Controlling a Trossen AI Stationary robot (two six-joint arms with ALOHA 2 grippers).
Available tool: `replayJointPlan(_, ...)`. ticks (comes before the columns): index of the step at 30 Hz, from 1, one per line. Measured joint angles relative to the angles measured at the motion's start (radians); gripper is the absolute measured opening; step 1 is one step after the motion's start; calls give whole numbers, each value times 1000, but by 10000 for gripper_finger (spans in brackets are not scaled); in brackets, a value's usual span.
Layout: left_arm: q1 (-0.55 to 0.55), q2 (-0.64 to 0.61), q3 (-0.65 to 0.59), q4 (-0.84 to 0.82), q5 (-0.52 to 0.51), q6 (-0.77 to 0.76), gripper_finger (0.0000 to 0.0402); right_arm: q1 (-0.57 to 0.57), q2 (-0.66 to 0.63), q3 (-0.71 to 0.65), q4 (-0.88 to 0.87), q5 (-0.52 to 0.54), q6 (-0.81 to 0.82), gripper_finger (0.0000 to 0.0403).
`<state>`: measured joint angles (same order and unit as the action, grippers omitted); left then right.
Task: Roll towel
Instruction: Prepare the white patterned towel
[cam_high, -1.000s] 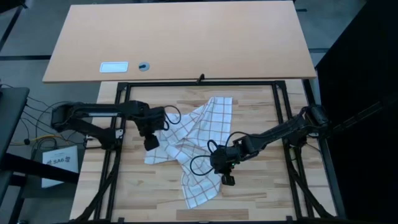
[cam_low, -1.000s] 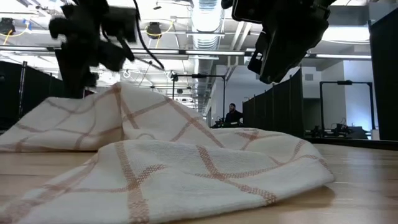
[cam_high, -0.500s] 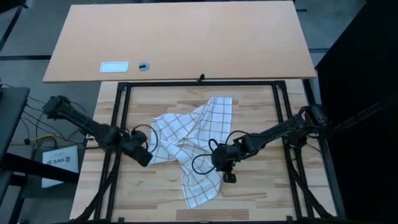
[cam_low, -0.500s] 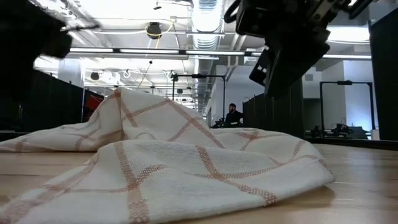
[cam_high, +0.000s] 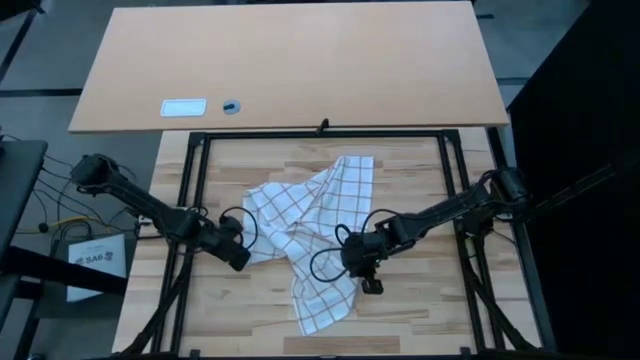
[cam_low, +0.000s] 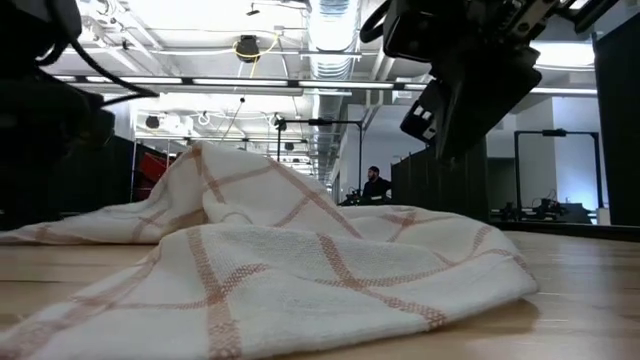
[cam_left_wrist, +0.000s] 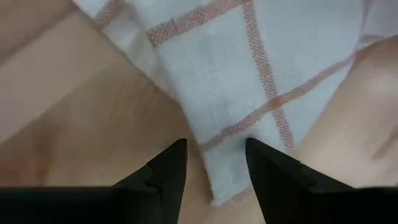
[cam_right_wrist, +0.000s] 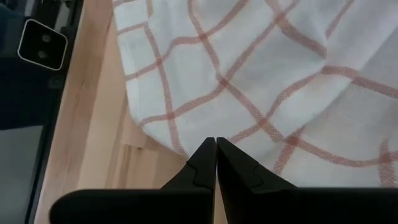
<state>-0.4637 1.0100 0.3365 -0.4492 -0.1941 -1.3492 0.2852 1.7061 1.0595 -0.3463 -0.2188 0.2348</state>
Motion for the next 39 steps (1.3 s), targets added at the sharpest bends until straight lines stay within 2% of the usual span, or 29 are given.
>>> replayJointPlan(2, 1, -2, -13, 101, 2, 23, 141, -2, 0, 0, -8, 0, -1, 0)
replayJointPlan(4, 1, -4, -13, 157, 4, 48, 116, -6, 0, 0, -14, -2, 0, 0)
replayJointPlan(8, 1, -3, -14, 176, 9, 74, 20, -14, 0, 0, -21, -2, 0, 0)
replayJointPlan(12, -7, -3, -11, 238, 44, 85, 2, -19, 0, 1, -49, -2, 0, 0)
replayJointPlan(16, -12, -4, 3, 299, 61, 111, 0, -27, 0, 1, -55, -2, 0, 0)
replayJointPlan(20, -13, -3, 2, 200, 61, 43, 5, -34, 0, 1, -58, -2, 1, 0)
replayJointPlan(26, -23, -3, 3, 296, 149, -18, 52, -34, 0, 1, -68, -2, 1, 0)
replayJointPlan(29, -24, -2, 2, 183, 187, -40, 74, -34, 0, 1, -68, -2, 2, 0)
replayJointPlan(32, -24, -2, 1, 127, 187, -66, 87, -34, 0, 1, -68, -2, 2, 0)
replayJointPlan(39, -24, 6, 2, 148, 133, -38, 97, -32, 0, 1, -68, -1, 2, 0)
